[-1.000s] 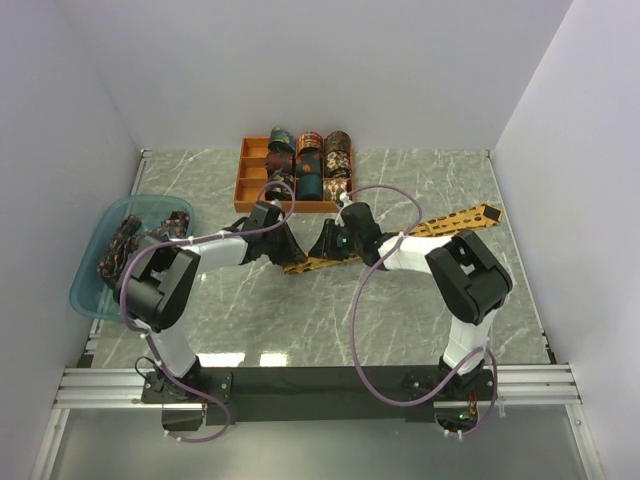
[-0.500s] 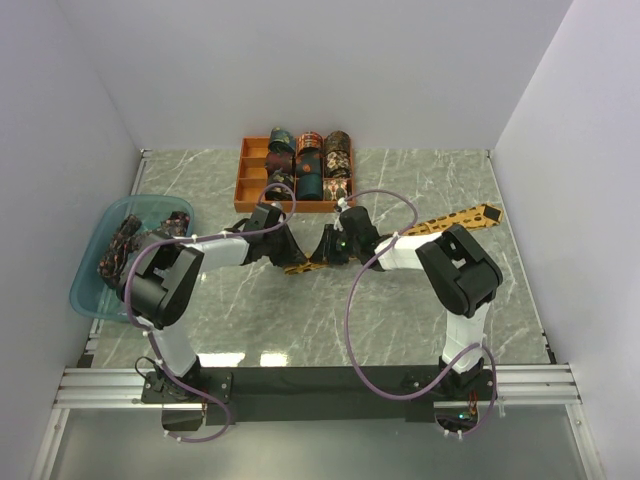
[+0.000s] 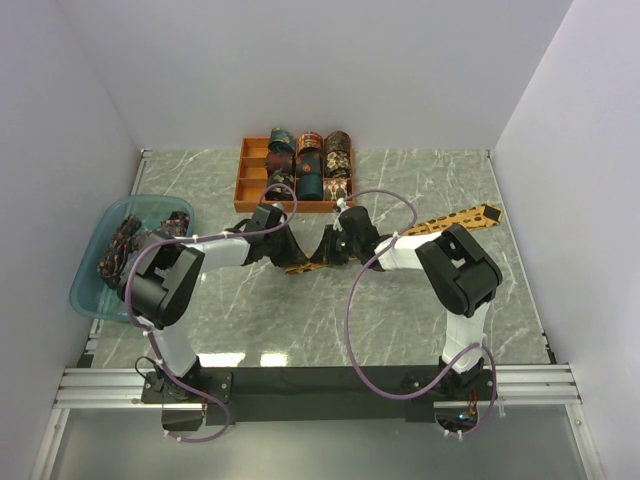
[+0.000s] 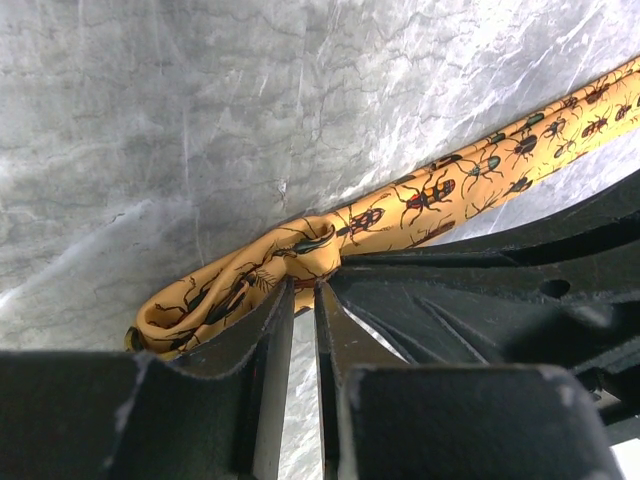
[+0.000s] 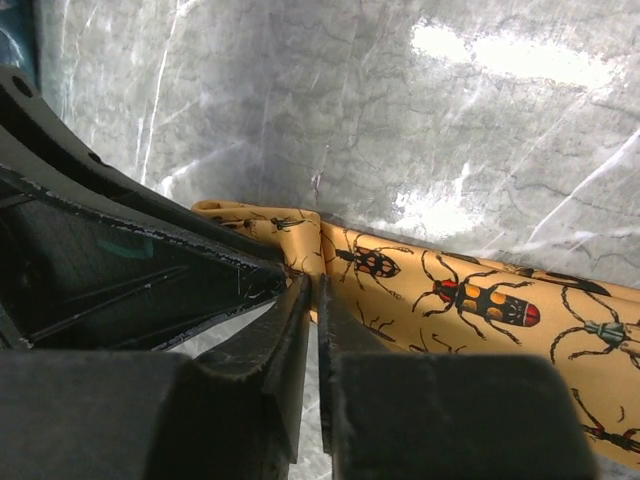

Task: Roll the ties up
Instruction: Roll the tie

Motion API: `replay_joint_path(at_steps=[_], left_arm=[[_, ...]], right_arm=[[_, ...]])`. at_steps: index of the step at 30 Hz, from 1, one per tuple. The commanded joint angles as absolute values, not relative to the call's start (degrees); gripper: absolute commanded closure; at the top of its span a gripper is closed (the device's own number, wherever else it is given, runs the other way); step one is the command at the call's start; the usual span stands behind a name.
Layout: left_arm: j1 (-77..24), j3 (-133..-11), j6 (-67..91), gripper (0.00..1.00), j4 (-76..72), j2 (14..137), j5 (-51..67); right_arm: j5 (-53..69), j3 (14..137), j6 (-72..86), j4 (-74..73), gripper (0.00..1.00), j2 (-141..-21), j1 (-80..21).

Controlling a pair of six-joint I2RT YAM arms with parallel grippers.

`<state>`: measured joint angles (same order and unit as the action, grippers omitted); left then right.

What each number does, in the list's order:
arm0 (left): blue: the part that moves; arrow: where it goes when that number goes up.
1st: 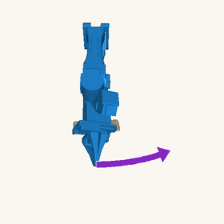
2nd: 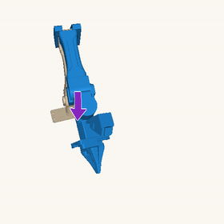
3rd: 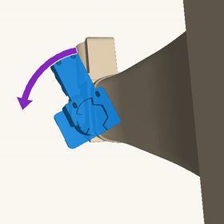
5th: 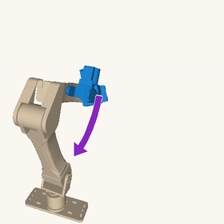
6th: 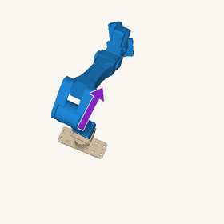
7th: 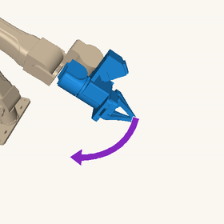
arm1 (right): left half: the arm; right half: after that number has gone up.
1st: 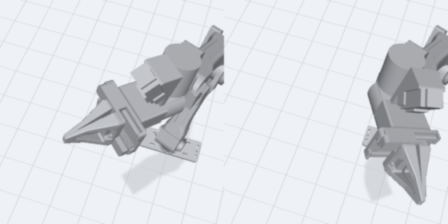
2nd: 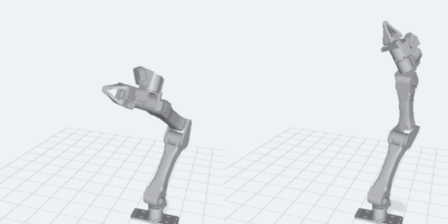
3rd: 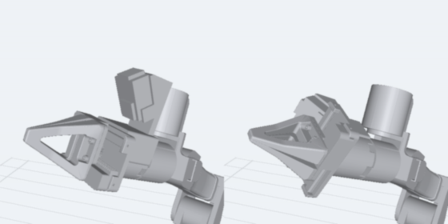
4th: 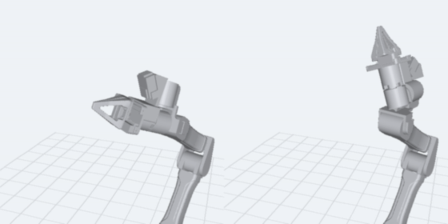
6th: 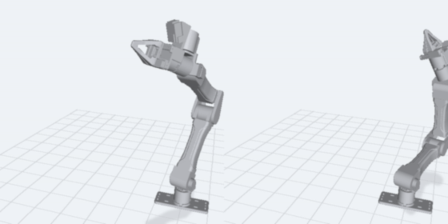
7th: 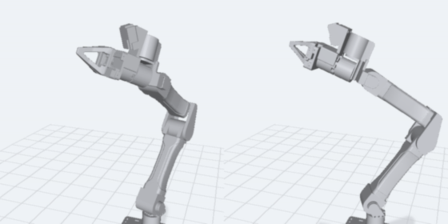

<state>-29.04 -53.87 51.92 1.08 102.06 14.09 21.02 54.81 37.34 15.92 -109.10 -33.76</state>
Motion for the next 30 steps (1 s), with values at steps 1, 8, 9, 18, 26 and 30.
replay_joint_path(at_steps=[1, 8, 9, 18, 26, 30], left_arm=[[-30.0, -54.3, 50.6, 0.79, 1.7, 101.9, 14.1], [-29.9, -53.4, 49.0, 0.67, 2.2, 98.7, 14.0], [-29.9, -53.4, 48.6, 0.61, 2.6, 97.3, 13.6], [-27.3, -49.0, 46.8, 0.38, 4.8, 87.8, 8.8], [-23.6, -44.1, 46.1, 0.24, 3.3, 87.1, 12.5], [-23.6, -46.3, 41.2, 0.19, 3.9, 87.8, 13.6]], right_arm=[[21.6, 54.7, 36.3, 18.1, 0.90, -109.7, -33.6], [20.7, 52.9, 35.5, 16.5, 1.00, -109.1, -33.0], [20.7, 52.9, 35.2, 16.0, 1.00, -109.0, -33.0], [20.3, 53.6, 34.1, 12.4, 1.00, -108.4, -32.4], [21.7, 54.7, 33.3, 10.2, 1.00, -109.0, -31.5], [22.2, 56.1, 32.7, 8.6, 1.00, -109.1, -31.6]])
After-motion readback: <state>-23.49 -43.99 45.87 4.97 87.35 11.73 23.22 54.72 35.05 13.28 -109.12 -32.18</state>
